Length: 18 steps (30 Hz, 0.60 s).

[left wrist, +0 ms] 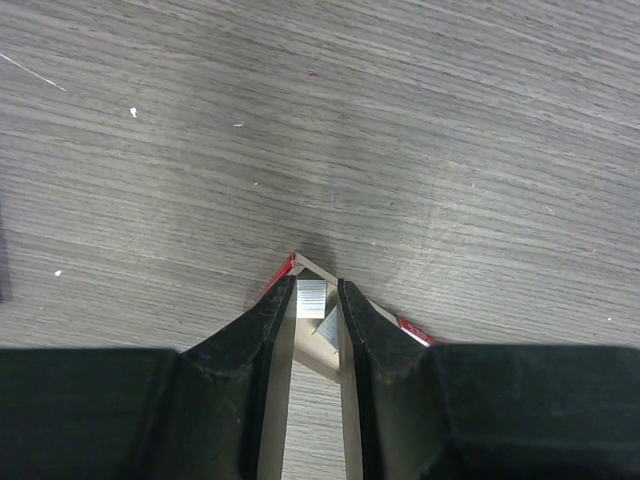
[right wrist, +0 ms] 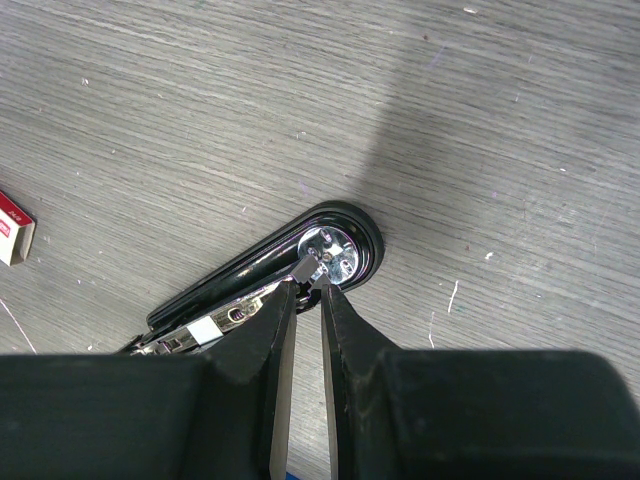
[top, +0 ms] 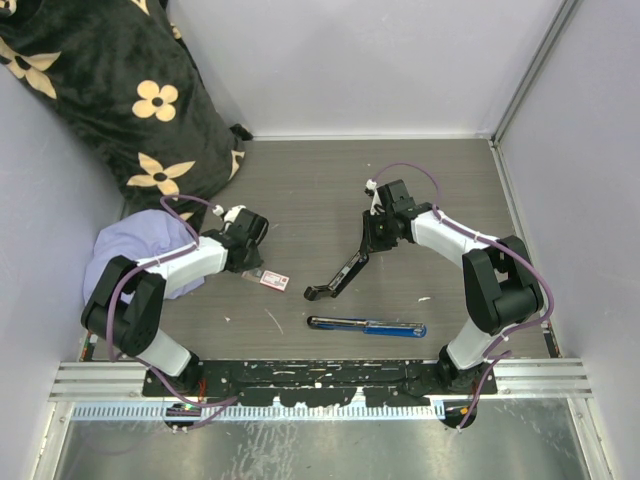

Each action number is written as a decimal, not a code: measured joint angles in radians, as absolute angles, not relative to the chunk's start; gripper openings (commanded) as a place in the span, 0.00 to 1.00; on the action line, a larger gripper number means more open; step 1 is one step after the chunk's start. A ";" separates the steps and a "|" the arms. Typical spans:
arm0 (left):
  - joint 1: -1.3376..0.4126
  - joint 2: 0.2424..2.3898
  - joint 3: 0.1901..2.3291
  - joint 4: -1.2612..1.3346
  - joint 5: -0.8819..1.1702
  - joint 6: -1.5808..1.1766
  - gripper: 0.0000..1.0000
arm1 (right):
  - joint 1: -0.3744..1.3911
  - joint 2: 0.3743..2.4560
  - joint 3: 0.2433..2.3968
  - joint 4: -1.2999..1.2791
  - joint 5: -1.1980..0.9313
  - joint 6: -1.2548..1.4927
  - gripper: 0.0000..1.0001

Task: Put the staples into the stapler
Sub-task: Pick up the staple from the staple box.

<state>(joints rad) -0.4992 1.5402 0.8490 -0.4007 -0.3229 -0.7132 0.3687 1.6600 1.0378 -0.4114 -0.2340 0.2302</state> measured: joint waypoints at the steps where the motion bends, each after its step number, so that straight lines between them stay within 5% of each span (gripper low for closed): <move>1: -0.499 1.540 0.849 -0.400 -0.323 -0.713 0.23 | 0.369 1.660 1.038 -0.411 -0.234 0.230 0.20; 18: -0.499 1.573 0.849 -0.399 -0.318 -0.709 0.21 | 0.369 1.660 1.038 -0.411 -0.234 0.230 0.20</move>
